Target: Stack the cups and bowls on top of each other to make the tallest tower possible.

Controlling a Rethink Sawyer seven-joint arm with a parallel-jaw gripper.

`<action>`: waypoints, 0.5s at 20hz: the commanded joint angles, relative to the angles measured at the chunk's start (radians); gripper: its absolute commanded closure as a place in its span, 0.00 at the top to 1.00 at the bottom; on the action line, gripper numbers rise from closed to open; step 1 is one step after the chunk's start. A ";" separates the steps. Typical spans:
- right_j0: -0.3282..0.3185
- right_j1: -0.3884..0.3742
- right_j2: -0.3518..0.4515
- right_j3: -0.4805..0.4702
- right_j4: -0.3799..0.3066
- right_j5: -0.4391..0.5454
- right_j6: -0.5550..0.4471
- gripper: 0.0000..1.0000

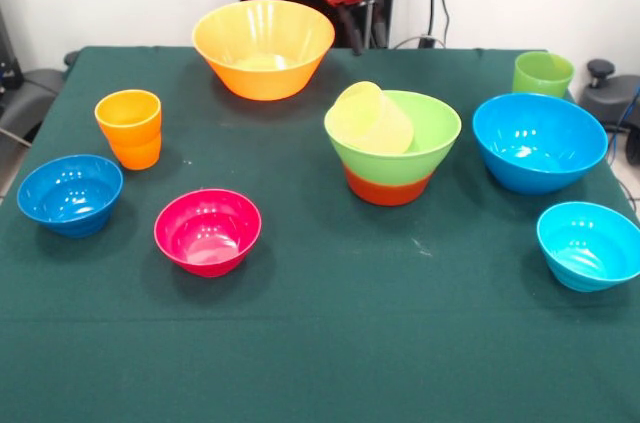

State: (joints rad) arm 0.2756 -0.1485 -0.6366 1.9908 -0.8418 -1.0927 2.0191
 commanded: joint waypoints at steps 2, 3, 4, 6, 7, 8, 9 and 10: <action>0.106 -0.503 0.276 0.006 -0.454 0.291 0.835 1.00; 0.133 -0.539 0.271 -0.003 -0.503 0.312 0.914 1.00; 0.158 -0.556 0.259 -0.015 -0.542 0.316 0.974 1.00; 0.202 -0.572 0.226 -0.048 -0.599 0.283 1.067 1.00; 0.219 -0.575 0.207 -0.061 -0.615 0.262 1.090 1.00; 0.229 -0.569 0.186 -0.076 -0.629 0.230 1.099 1.00; 0.247 -0.555 0.161 -0.088 -0.649 0.216 1.106 1.00; 0.298 -0.520 0.112 -0.118 -0.714 0.209 1.152 1.00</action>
State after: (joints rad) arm 0.4735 -0.5778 -0.5603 1.9905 -1.3470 -0.9492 2.6482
